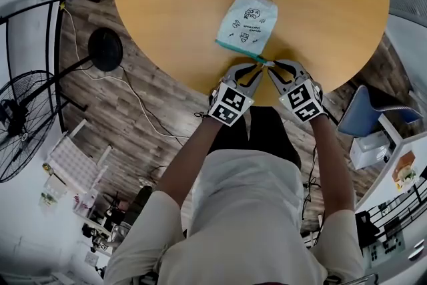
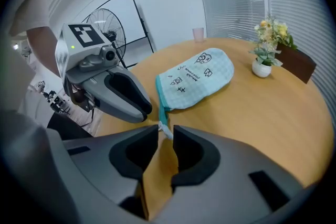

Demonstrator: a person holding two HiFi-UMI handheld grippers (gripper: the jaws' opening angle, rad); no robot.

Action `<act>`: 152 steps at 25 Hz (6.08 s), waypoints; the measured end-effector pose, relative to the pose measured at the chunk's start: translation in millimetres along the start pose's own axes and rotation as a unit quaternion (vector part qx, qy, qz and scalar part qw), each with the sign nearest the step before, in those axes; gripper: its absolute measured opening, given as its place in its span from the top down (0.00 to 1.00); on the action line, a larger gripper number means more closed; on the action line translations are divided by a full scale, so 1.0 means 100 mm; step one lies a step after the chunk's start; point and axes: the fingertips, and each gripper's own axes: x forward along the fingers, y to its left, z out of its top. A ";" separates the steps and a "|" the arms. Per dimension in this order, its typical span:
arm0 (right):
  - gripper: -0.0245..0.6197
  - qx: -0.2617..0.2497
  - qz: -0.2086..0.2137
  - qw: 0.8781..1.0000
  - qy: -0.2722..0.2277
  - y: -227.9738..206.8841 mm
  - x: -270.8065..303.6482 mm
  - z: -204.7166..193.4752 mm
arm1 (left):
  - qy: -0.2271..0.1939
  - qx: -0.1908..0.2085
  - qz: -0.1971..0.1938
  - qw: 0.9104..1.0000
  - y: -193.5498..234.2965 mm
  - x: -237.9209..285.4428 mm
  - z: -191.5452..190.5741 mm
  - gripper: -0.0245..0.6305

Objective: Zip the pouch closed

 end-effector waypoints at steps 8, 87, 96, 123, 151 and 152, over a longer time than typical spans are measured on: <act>0.89 0.015 0.010 1.000 -0.006 -0.04 0.13 -0.06 | 0.007 0.005 0.001 1.000 -0.01 0.12 -0.08 0.85; 0.95 0.175 -0.067 0.982 -0.023 0.21 -0.91 -0.29 | 0.057 0.004 0.033 0.998 0.23 -1.09 0.02 0.93; 0.95 0.210 -0.088 0.974 0.014 0.32 -0.64 -0.45 | 0.096 0.015 0.029 0.995 0.41 -1.07 -0.25 0.93; 0.83 0.245 -0.224 0.939 -0.095 0.80 -1.67 -0.07 | -0.024 0.038 0.000 0.999 0.02 -2.01 0.41 0.93; 0.93 0.134 -0.208 0.924 -0.290 2.27 -3.55 0.34 | -0.208 0.058 0.083 0.973 -1.91 -3.72 0.56 0.93; 0.93 0.131 -0.207 0.924 -0.294 2.30 -3.58 0.36 | -0.214 0.062 0.087 0.971 -1.95 -3.78 0.57 0.93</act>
